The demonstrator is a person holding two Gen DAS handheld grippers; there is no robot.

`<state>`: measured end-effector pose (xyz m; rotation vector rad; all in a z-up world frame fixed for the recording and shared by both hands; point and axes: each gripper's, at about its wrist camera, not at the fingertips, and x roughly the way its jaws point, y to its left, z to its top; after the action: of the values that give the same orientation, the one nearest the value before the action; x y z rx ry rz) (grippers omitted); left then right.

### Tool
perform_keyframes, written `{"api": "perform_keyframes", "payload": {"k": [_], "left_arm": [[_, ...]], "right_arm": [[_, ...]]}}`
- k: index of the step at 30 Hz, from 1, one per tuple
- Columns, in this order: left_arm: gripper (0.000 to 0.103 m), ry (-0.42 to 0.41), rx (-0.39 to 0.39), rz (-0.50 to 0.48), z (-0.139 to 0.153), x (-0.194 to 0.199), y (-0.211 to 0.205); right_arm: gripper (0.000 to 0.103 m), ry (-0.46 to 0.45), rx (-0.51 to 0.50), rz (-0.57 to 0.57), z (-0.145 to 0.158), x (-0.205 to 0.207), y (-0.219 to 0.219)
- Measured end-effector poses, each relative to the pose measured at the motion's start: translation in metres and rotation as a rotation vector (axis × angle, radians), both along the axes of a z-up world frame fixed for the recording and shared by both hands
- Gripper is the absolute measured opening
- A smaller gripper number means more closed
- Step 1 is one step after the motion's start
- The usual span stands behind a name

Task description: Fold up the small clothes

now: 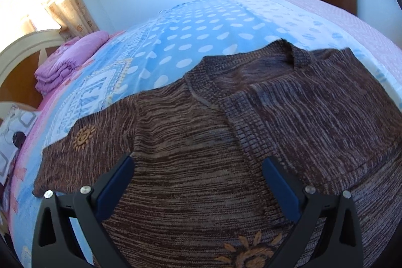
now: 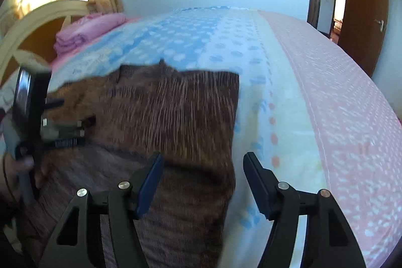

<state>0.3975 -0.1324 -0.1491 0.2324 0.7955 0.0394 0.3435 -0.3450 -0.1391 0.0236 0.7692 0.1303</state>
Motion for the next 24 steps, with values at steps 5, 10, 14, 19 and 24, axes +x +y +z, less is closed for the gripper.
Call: {"api": "perform_keyframes", "payload": {"k": [5,10,14,19,24], "left_arm": [[0.103,-0.014,-0.039,0.035,0.004,0.002,0.01],[0.103,-0.011,-0.065,0.061,0.004,0.008,0.021],[0.103,0.021,-0.116,0.074,-0.003,0.011,0.031],[0.103,0.028,-0.151,0.072,-0.004,0.011,0.034],[0.103,0.04,-0.122,0.052,-0.008,0.012,0.027]], "right_arm": [[0.038,0.035,-0.026,-0.054,-0.004,0.065,-0.002],[0.035,0.123,-0.03,-0.068,-0.027,0.111,0.001],[0.001,0.088,-0.136,-0.057,-0.035,0.106,0.015],[0.001,0.097,-0.111,-0.157,-0.035,0.103,-0.018],[0.001,0.114,-0.105,-0.164,-0.038,0.102,-0.028]]}}
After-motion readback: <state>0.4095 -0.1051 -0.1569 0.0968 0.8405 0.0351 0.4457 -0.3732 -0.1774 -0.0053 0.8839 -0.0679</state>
